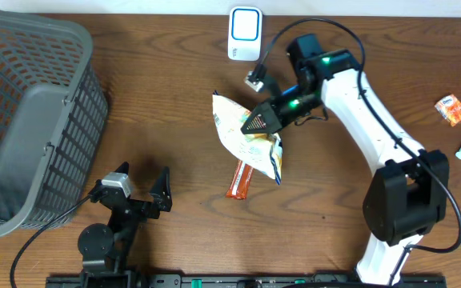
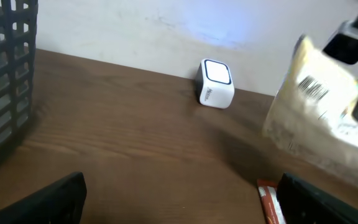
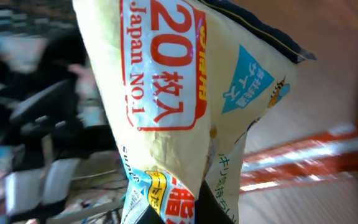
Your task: Scan the item barcode
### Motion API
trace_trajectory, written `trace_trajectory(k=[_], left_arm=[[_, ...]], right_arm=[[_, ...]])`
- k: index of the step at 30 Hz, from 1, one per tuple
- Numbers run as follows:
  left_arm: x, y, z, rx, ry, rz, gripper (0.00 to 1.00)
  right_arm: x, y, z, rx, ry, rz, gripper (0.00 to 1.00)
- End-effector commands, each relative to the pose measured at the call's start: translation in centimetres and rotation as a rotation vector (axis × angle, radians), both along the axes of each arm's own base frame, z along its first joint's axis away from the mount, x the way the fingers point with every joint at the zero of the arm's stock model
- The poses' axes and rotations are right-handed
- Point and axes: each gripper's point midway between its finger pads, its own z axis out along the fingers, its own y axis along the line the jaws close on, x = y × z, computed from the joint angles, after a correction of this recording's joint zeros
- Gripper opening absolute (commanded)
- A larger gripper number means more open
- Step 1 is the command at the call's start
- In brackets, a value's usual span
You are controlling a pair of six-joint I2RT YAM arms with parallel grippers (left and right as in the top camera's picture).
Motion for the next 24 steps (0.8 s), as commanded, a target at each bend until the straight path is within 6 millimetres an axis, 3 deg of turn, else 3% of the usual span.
trace_trajectory(k=[1, 3, 9, 15, 24], left_arm=[[0.0, -0.1, -1.5, -0.001, 0.035, -0.011, 0.98], [0.0, -0.1, -1.5, -0.001, 0.035, -0.011, 0.98], [0.0, -0.1, -1.5, -0.001, 0.035, -0.011, 0.98], [0.0, -0.1, -1.5, -0.001, 0.035, -0.011, 0.98], [0.0, -0.1, -1.5, -0.001, 0.035, -0.011, 0.98]], right_arm=[[-0.9, 1.3, 4.5, 0.322, 0.044, 0.045, 0.02], [-1.1, 1.2, 5.5, 0.375, 0.053, 0.047, 0.01], [-2.1, 0.8, 5.1, 0.432, -0.209, 0.184, 0.01], [-3.4, 0.7, 6.8, 0.587, -0.423, 0.274, 0.01], [-3.4, 1.2, 8.8, 0.701, -0.453, 0.242, 0.01]])
